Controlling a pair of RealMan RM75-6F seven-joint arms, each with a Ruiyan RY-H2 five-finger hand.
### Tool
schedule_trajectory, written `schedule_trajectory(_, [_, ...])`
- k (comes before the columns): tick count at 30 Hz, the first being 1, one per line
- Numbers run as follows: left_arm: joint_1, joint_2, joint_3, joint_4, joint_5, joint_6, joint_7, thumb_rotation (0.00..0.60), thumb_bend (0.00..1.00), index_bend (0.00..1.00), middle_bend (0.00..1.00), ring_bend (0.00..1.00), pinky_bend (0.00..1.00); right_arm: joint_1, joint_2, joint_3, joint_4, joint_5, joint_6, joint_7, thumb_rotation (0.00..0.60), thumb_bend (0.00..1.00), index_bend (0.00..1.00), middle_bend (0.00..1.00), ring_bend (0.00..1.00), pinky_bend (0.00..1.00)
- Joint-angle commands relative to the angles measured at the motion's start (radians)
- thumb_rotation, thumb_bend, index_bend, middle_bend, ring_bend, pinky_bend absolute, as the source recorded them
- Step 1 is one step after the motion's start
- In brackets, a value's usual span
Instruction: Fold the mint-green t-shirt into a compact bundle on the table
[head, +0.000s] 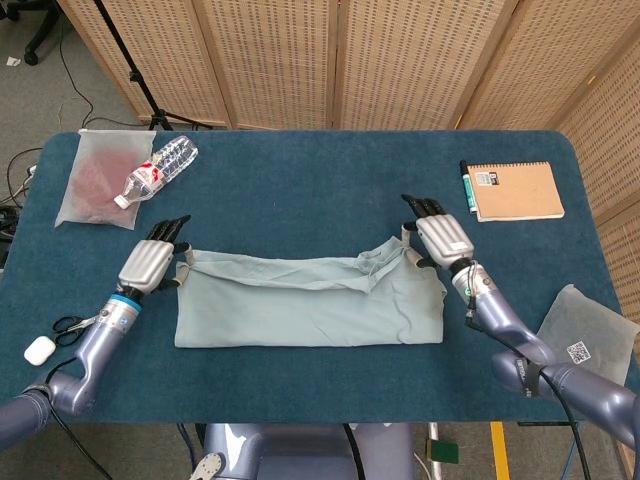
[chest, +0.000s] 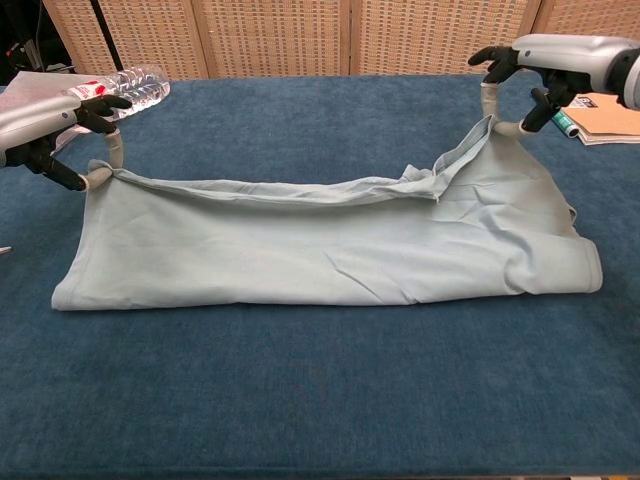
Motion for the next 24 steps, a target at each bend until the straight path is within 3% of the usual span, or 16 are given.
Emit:
schedule_trajectory(1, [-0.004,-0.021,-0.011,0.032,-0.006,-0.001,-0.013,0.6,0.59,0.79,0.0,0.0,0.0,0.008,-0.01,0.007,0.025,0.012,-0.01,0.005,0.6,0.65,0.67,0.01,0.0,0.0])
schedule_trajectory(12, [-0.03,-0.087,-0.023,0.125,-0.027,-0.052,0.016,0.6,0.57,0.78,0.0,0.0,0.0,0.015,-0.04,-0.002,0.096,0.039,-0.044,0.001,0.6,0.65,0.67,0.01,0.0,0.0])
schedule_trajectory(14, [-0.032,-0.095,-0.026,0.129,-0.037,-0.062,0.035,0.6,0.55,0.66,0.0,0.0,0.0,0.017,-0.046,-0.002,0.107,0.037,-0.046,0.006,0.6,0.65,0.67,0.01,0.0,0.0])
schedule_trajectory(16, [-0.033,-0.097,-0.027,0.128,-0.042,-0.069,0.04,0.6,0.53,0.33,0.0,0.0,0.0,0.018,-0.049,-0.003,0.114,0.036,-0.048,0.01,0.6,0.65,0.67,0.01,0.0,0.0])
schedule_trajectory(18, [-0.032,-0.101,-0.031,0.131,-0.045,-0.068,0.038,0.6,0.52,0.08,0.0,0.0,0.0,0.018,-0.052,-0.003,0.123,0.034,-0.05,0.014,0.6,0.65,0.67,0.01,0.0,0.0])
schedule_trajectory(19, [-0.032,-0.102,-0.031,0.131,-0.045,-0.067,0.036,0.6,0.52,0.01,0.0,0.0,0.0,0.018,-0.054,-0.003,0.126,0.034,-0.051,0.016,0.6,0.65,0.67,0.01,0.0,0.0])
schedule_trajectory(24, [-0.025,-0.099,-0.034,0.131,-0.035,-0.045,0.019,0.6,0.52,0.0,0.0,0.0,0.0,0.019,-0.057,-0.002,0.137,0.033,-0.053,0.025,0.6,0.65,0.67,0.01,0.0,0.0])
